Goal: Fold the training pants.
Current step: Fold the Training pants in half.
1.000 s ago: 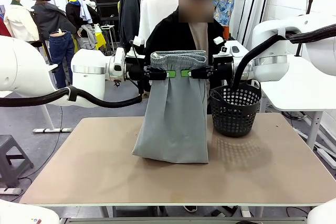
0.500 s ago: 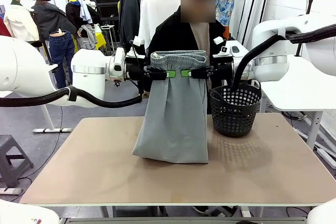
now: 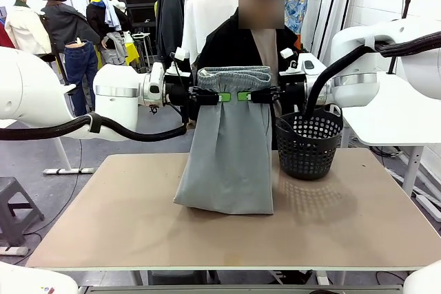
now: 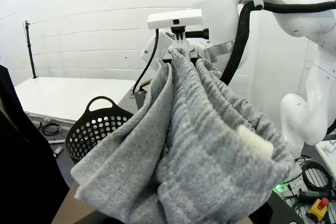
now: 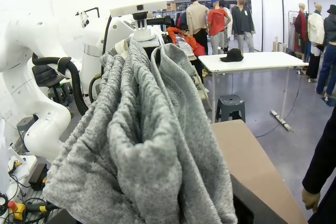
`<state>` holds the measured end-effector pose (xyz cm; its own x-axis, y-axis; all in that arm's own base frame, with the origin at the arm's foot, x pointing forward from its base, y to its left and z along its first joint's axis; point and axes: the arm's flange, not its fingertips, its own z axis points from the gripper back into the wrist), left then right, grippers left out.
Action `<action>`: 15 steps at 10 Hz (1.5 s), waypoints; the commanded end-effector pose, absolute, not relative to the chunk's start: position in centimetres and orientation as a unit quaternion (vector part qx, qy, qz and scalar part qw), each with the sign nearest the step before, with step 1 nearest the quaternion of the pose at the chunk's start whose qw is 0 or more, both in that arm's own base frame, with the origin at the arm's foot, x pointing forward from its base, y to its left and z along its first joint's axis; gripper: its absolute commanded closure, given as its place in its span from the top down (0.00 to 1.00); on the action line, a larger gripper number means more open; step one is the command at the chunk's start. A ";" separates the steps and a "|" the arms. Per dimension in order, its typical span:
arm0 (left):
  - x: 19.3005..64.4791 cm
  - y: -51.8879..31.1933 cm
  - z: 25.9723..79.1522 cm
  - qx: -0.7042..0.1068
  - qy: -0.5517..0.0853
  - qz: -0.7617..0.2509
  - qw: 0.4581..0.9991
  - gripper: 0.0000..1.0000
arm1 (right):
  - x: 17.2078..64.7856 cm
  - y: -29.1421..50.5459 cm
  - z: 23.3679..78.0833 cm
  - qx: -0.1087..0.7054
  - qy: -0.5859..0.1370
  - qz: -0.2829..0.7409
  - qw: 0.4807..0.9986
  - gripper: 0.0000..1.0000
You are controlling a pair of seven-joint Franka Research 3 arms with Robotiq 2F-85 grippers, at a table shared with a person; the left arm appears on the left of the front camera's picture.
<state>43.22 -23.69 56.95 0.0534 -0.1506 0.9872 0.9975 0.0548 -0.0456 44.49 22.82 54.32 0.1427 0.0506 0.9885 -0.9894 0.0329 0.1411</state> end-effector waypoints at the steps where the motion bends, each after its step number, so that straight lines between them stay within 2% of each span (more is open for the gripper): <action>1: 42.7 -23.7 57.1 -0.467 -0.472 -0.509 0.547 0.00 | 44.5 23.0 54.6 0.516 -0.460 0.466 0.553 0.00; 4: 43.7 -23.7 57.1 -0.467 -0.459 -0.510 0.558 0.00 | 45.2 23.2 54.5 0.511 -0.456 0.477 0.550 0.00; 8: 45.8 -23.4 57.3 -0.446 -0.480 -0.505 0.561 0.00 | 47.7 24.2 55.4 0.496 -0.459 0.497 0.545 0.00; 11: 47.4 -23.2 57.1 -0.450 -0.493 -0.502 0.550 0.00 | 49.1 25.3 56.4 0.483 -0.455 0.515 0.543 0.00; 15: 49.1 -23.6 58.6 -0.434 -0.544 -0.501 0.514 0.00 | 50.0 26.7 58.0 0.462 -0.463 0.536 0.534 0.00</action>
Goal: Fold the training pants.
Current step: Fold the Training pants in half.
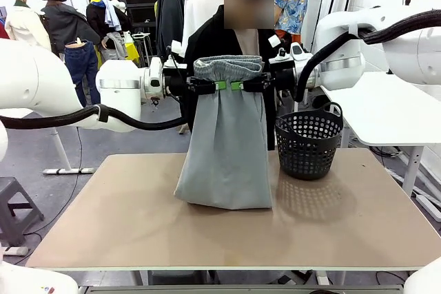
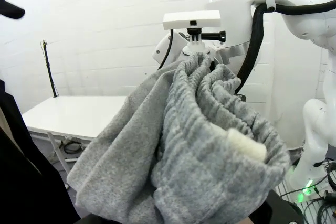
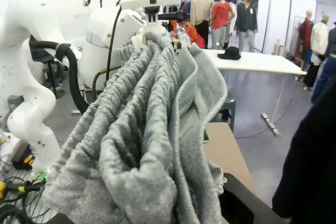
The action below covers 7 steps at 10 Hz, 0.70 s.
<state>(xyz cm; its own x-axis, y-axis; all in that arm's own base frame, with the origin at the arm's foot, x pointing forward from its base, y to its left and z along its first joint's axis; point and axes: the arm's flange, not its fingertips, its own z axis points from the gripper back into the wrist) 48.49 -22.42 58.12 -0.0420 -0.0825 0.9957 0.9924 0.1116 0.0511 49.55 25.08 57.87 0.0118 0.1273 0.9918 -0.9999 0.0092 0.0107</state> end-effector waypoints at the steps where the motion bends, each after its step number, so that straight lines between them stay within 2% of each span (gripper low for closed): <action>1: 49.1 -23.5 58.6 -0.427 -0.562 -0.496 0.506 0.00 | 49.9 26.8 58.2 0.459 -0.467 0.538 0.531 0.00; 2: 49.0 -23.4 58.3 -0.428 -0.580 -0.487 0.492 0.00 | 49.7 26.7 58.4 0.453 -0.473 0.540 0.529 0.00; 5: 49.0 -22.5 56.8 -0.452 -0.546 -0.487 0.511 0.00 | 49.5 26.4 56.9 0.456 -0.461 0.531 0.546 0.00; 7: 49.2 -22.2 57.6 -0.428 -0.557 -0.490 0.517 0.00 | 49.8 25.6 58.3 0.458 -0.474 0.527 0.537 0.00</action>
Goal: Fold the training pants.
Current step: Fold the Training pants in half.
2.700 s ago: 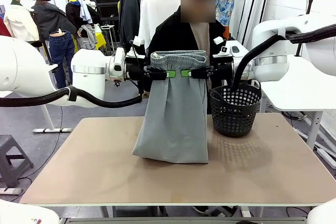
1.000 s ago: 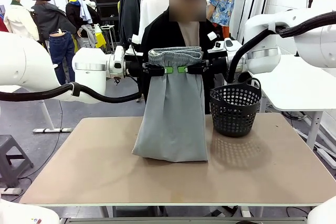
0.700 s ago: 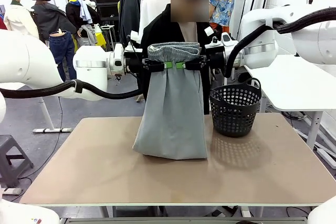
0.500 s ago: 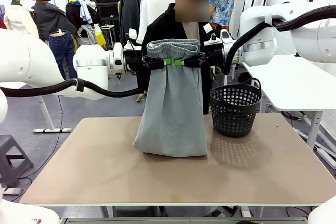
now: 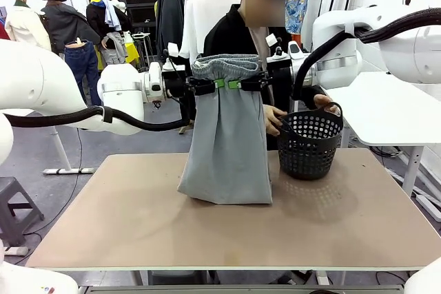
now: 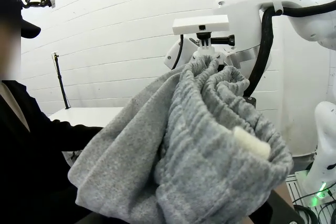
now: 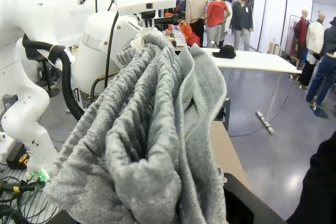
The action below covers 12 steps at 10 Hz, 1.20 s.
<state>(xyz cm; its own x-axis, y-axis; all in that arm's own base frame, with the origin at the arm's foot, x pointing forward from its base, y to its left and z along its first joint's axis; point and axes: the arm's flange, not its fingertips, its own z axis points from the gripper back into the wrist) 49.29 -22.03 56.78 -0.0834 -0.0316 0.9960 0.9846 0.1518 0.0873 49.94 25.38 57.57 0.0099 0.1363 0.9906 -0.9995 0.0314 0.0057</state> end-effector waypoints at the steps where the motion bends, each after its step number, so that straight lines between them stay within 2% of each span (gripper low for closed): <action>1: 49.2 -22.2 57.6 -0.428 -0.557 -0.490 0.517 0.00 | 49.8 25.6 58.3 0.458 -0.474 0.527 0.537 0.00; 3: 49.3 -22.0 56.9 -0.432 -0.552 -0.488 0.521 0.00 | 49.9 25.4 57.6 0.458 -0.471 0.523 0.542 0.00; 10: 56.2 -23.0 59.4 -0.402 -0.578 -0.502 0.502 0.00 | 58.5 26.2 59.9 0.457 -0.480 0.541 0.517 0.00; 12: 58.4 -23.6 60.3 -0.369 -0.592 -0.510 0.503 0.00 | 60.9 26.3 60.7 0.444 -0.492 0.548 0.510 0.00</action>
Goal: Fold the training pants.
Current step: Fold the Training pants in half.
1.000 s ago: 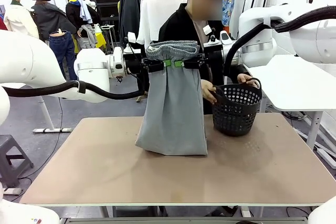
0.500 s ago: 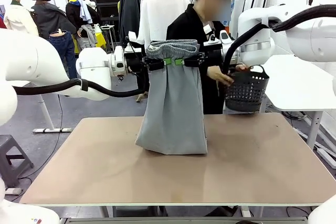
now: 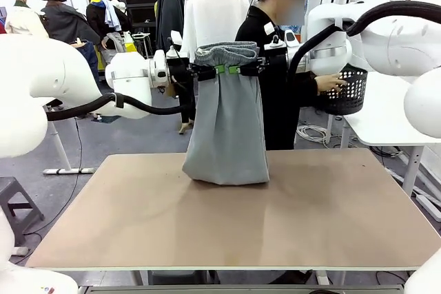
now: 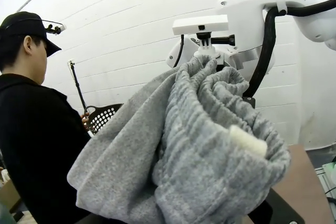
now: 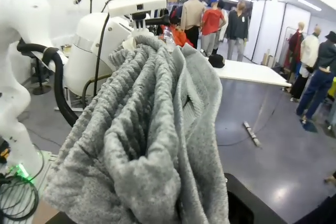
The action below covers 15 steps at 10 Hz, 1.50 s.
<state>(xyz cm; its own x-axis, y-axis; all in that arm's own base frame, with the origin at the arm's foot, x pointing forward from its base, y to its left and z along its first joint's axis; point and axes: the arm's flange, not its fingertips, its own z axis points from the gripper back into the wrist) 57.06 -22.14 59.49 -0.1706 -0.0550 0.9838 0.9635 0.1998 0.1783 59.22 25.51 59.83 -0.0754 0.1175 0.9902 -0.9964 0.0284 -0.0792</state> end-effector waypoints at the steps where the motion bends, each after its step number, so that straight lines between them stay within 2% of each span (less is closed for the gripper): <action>1: 59.2 -24.0 60.7 -0.359 -0.601 -0.512 0.498 0.00 | 61.5 26.3 61.1 0.440 -0.495 0.551 0.507 0.00; 5: 61.1 -24.0 58.2 -0.339 -0.614 -0.510 0.499 0.00 | 63.0 26.3 58.6 0.446 -0.491 0.558 0.499 0.00; 8: 59.8 -23.4 55.3 -0.363 -0.601 -0.493 0.514 0.00 | 61.8 27.0 56.8 0.462 -0.482 0.556 0.496 0.00; 12: 55.9 -21.9 53.8 -0.422 -0.533 -0.493 0.544 0.00 | 57.7 27.3 55.0 0.505 -0.441 0.517 0.532 0.00; 15: 53.3 -20.4 51.5 -0.483 -0.484 -0.489 0.542 0.00 | 54.9 26.3 52.5 0.530 -0.404 0.483 0.568 0.00</action>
<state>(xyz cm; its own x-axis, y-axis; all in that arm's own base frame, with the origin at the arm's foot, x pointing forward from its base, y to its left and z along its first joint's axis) 54.57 -21.06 51.71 0.0136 -0.0657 0.9977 0.9929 0.1189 -0.0057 56.27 26.54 52.26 0.1482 0.1505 0.9774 -0.9868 -0.0434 0.1563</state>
